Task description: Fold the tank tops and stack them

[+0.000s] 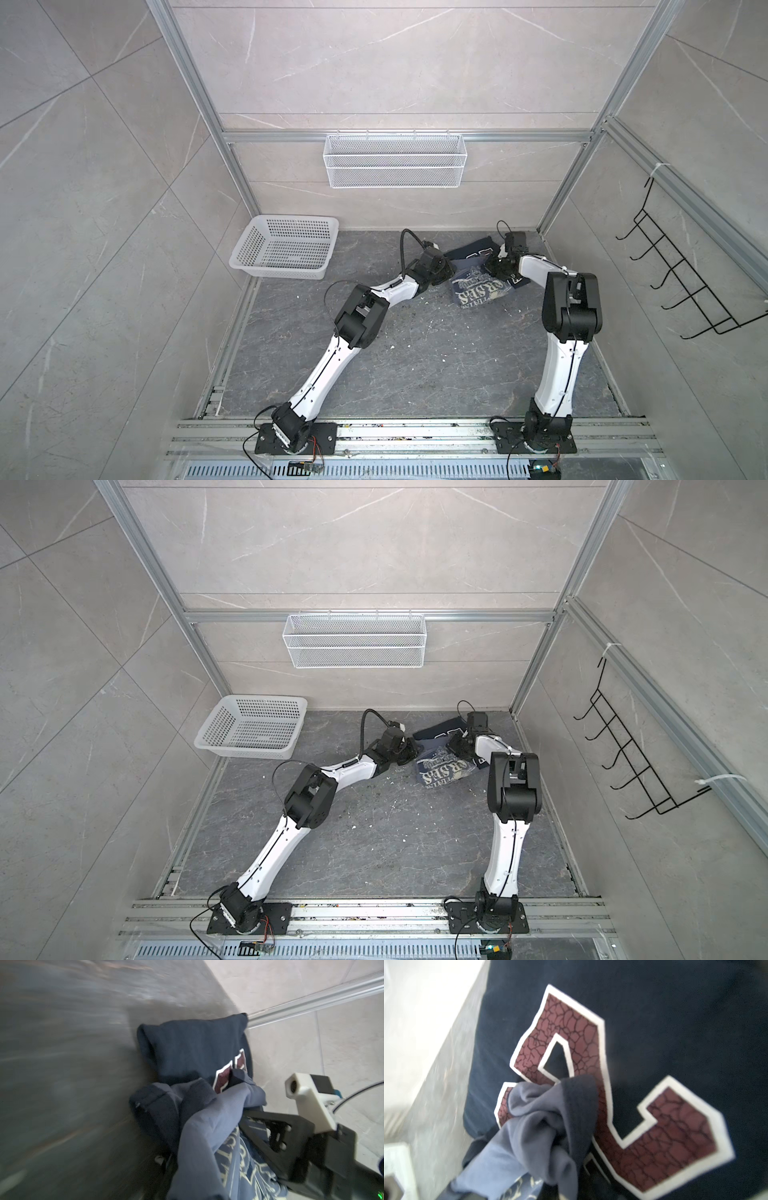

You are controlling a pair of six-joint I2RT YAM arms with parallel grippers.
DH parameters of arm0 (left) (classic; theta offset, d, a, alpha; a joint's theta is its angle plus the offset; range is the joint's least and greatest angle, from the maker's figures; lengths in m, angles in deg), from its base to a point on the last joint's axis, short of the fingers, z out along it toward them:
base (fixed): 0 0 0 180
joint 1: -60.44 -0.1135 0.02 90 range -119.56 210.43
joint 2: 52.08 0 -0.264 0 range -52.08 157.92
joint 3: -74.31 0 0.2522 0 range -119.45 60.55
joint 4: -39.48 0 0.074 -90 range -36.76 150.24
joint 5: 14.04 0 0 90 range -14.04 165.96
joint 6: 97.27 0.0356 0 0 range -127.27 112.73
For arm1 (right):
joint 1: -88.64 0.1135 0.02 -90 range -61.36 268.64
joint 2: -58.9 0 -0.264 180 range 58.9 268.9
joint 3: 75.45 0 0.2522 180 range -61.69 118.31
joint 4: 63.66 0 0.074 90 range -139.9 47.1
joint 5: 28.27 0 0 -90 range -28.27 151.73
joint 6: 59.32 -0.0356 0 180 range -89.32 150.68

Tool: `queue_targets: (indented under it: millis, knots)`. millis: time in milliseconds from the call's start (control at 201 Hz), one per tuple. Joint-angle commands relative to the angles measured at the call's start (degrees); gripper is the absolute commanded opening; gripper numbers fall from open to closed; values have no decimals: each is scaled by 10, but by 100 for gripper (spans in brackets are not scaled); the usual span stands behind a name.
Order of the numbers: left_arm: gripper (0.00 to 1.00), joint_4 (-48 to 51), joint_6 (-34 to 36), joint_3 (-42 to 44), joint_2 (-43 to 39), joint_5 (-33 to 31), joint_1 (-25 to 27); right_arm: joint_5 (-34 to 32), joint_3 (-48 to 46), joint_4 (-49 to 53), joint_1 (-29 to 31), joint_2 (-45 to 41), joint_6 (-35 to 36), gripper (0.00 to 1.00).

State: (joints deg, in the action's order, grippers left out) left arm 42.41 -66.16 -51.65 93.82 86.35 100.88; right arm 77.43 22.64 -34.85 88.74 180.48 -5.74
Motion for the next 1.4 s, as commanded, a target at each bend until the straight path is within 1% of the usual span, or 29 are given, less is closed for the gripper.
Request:
queue_targets:
  millis: [0, 85, 149, 229, 304, 408, 538, 657, 747, 821, 891, 991, 1085, 1185, 1334, 1399]
  knots:
    - [0, -60, 36, 102, -130, -28, -18, 19, -59, 49, 63, -23, -25, 9]
    - [0, -77, 46, 183, -195, -30, -25, 12, -78, 34, 102, -56, -30, 9]
    - [0, -82, 49, 224, -229, -33, -25, 1, -79, 32, 121, -82, -23, 9]
    - [0, -91, 39, 260, -259, -31, -25, -12, -82, 18, 123, -118, -10, 9]
    - [0, -127, 12, 298, -283, -31, -24, -28, -70, 20, 123, -147, 15, 9]
    - [0, -152, -20, 323, -306, -32, -20, -38, -52, 34, 118, -178, 39, 9]
    - [0, -152, -40, 322, -323, -36, -7, -25, -48, 44, 104, -206, 44, 9]
    - [0, -143, -58, 309, -325, -31, 4, -18, -63, 51, 91, -239, 43, 9]
    - [0, -135, -62, 299, -326, -34, 14, -8, -70, 56, 88, -260, 45, 9]
    - [0, -118, -59, 284, -317, -37, 22, -16, -70, 60, 89, -266, 51, 9]
    - [0, -134, -72, 273, -302, -31, 24, -18, -67, 61, 79, -261, 54, 9]
    - [0, -128, -83, 250, -279, -27, 25, -14, -65, 52, 64, -245, 56, 9]
    - [0, -104, -75, 236, -268, -38, 25, 3, -58, 53, 56, -222, 58, 9]
    - [0, -78, -64, 225, -262, -55, 24, 3, -60, 45, 56, -204, 63, 10]
    - [0, -55, -71, 206, -240, -59, 22, 4, -46, 42, 53, -166, 66, 10]
    - [0, -34, -65, 185, -224, -61, 19, -2, -40, 40, 52, -152, 67, 10]
